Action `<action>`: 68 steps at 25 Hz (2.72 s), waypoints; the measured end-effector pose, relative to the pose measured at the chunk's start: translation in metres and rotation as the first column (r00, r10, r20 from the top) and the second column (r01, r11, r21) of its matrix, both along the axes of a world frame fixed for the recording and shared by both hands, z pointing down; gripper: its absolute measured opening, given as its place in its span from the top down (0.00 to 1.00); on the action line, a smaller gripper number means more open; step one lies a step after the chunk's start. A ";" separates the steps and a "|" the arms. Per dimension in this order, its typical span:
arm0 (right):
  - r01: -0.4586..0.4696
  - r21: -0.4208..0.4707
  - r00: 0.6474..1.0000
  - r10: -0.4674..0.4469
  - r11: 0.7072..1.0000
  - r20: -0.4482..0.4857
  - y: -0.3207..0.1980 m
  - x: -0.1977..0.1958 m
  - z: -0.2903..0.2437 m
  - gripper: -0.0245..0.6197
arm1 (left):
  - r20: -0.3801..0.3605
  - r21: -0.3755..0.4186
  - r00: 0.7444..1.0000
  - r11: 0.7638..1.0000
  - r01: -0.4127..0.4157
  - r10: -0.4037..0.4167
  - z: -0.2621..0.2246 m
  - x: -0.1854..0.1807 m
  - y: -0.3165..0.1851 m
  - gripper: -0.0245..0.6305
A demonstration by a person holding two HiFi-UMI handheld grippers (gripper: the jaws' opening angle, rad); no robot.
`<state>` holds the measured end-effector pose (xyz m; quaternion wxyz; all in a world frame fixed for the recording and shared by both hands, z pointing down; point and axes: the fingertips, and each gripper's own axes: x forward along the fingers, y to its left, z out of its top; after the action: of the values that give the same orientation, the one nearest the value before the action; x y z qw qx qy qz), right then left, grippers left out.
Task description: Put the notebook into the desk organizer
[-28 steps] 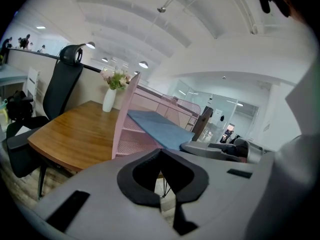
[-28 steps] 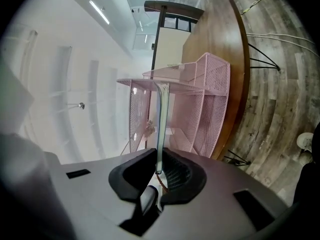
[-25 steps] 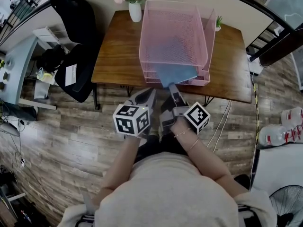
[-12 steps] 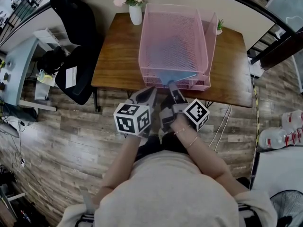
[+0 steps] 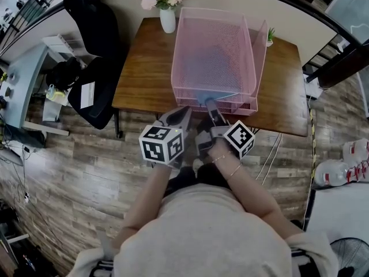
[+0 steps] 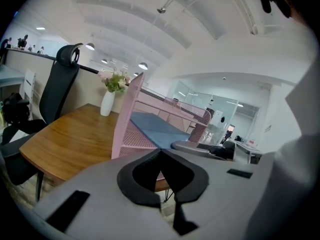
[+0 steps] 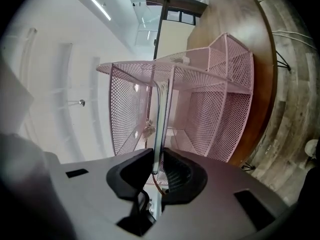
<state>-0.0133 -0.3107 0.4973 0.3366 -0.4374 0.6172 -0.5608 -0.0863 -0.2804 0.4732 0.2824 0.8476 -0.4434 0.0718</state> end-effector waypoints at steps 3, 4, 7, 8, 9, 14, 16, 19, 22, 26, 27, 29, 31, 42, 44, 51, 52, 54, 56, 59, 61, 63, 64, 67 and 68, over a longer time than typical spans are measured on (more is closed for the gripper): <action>-0.003 0.006 1.000 0.003 1.000 -0.005 -0.003 0.000 0.001 0.83 | -0.004 -0.004 1.000 1.000 -0.001 0.001 0.000 0.000 -0.004 0.95; -0.001 0.006 1.000 0.001 1.000 -0.004 -0.004 0.000 0.001 0.82 | -0.003 -0.004 1.000 1.000 -0.001 0.001 0.000 0.000 -0.005 0.95; 0.003 0.001 1.000 -0.003 1.000 -0.006 -0.007 0.000 0.000 0.82 | -0.002 -0.001 1.000 1.000 -0.006 0.006 -0.002 0.003 -0.007 0.95; 0.003 0.002 1.000 -0.003 1.000 -0.008 -0.007 0.000 0.000 0.82 | -0.003 -0.002 1.000 1.000 -0.009 0.009 -0.001 0.004 -0.007 0.95; 0.002 0.002 1.000 -0.002 1.000 -0.008 -0.007 0.000 0.000 0.82 | -0.003 -0.002 1.000 1.000 -0.011 0.011 -0.001 0.005 -0.007 0.95; 0.014 0.000 1.000 -0.014 1.000 -0.020 -0.007 0.002 -0.003 0.86 | -0.007 -0.002 1.000 1.000 -0.019 0.019 -0.001 0.008 -0.004 0.95; 0.028 -0.014 0.999 -0.029 0.999 -0.028 -0.006 0.001 -0.003 0.86 | -0.005 0.004 1.000 1.000 -0.022 0.022 -0.002 0.009 -0.002 0.95; 0.048 -0.022 0.997 -0.049 0.999 -0.051 -0.002 0.004 -0.004 0.86 | 0.001 0.022 1.000 0.999 -0.025 0.025 -0.006 0.010 0.001 0.95; 0.049 -0.015 0.997 -0.050 0.999 -0.064 0.005 0.007 -0.006 0.88 | -0.001 0.035 1.000 0.999 -0.028 0.028 -0.010 0.010 0.004 0.95; 0.055 0.033 0.995 -0.053 0.998 -0.079 0.014 0.013 -0.021 0.90 | -0.016 0.038 1.000 0.999 -0.024 0.024 -0.012 0.012 0.013 0.95; 0.061 0.052 0.993 -0.055 0.997 -0.100 0.016 0.014 -0.026 0.90 | -0.019 0.040 1.000 0.999 -0.024 0.025 -0.013 0.013 0.016 0.95; 0.079 0.094 0.986 -0.064 0.992 -0.151 0.020 0.015 -0.037 0.91 | -0.023 0.048 0.999 0.998 -0.029 0.030 -0.016 0.015 0.020 0.95; 0.113 0.142 0.975 -0.083 0.983 -0.206 0.023 0.014 -0.047 0.91 | -0.023 0.060 0.999 0.997 -0.037 0.038 -0.020 0.016 0.023 0.95; 0.306 0.311 0.817 -0.080 0.900 -0.571 0.045 0.006 -0.088 0.96 | -0.003 0.145 0.999 0.988 -0.050 0.051 -0.044 0.016 0.035 0.94; 0.346 0.316 0.776 -0.080 0.883 -0.626 0.050 0.002 -0.090 0.97 | 0.001 0.156 0.998 0.986 -0.055 0.056 -0.047 0.017 0.036 0.95; 0.487 0.309 0.572 -0.032 0.817 -0.820 0.059 -0.011 -0.100 0.97 | 0.004 0.178 0.999 0.983 -0.040 0.040 -0.052 0.014 0.036 0.94; 0.506 0.303 0.544 -0.027 0.807 -0.838 0.060 -0.013 -0.100 0.97 | 0.012 0.183 0.999 0.982 -0.041 0.040 -0.052 0.014 0.036 0.94; 0.537 0.290 0.502 -0.024 0.792 -0.865 0.062 -0.016 -0.098 0.97 | 0.029 0.189 0.999 0.981 -0.046 0.041 -0.052 0.014 0.036 0.94; 0.558 0.275 0.468 -0.023 0.783 -0.884 0.065 -0.018 -0.095 0.97 | 0.046 0.192 0.998 0.980 -0.052 0.044 -0.051 0.014 0.036 0.94; 0.581 0.250 0.424 -0.026 0.774 -0.905 0.069 -0.022 -0.089 0.97 | 0.056 0.194 0.997 0.978 -0.072 0.062 -0.051 0.014 0.039 0.94; 0.600 0.233 0.410 -0.044 0.765 -0.911 0.071 -0.026 -0.085 0.97 | 0.059 0.192 0.996 0.978 -0.084 0.074 -0.050 0.015 0.040 0.94; 0.620 0.213 0.397 -0.068 0.755 -0.915 0.073 -0.029 -0.080 0.97 | 0.063 0.183 0.995 0.979 -0.090 0.080 -0.047 0.015 0.042 0.94; 0.631 0.201 0.381 -0.073 0.749 -0.922 0.075 -0.030 -0.078 0.97 | 0.066 0.179 0.995 0.980 -0.091 0.080 -0.045 0.015 0.042 0.94; 0.655 0.165 0.324 -0.077 0.737 -0.943 0.080 -0.034 -0.070 0.97 | 0.088 0.181 0.994 0.980 -0.084 0.069 -0.041 0.013 0.044 0.94; 0.656 0.155 0.312 -0.078 0.739 -0.947 0.081 -0.034 -0.067 0.97 | 0.099 0.184 0.993 0.979 -0.082 0.065 -0.040 0.012 0.044 0.94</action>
<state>-0.0472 -0.2296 0.4302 -0.0901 -0.3950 0.9078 -0.1083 -0.0739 -0.2362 0.4329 0.1776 0.8821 -0.4291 0.0793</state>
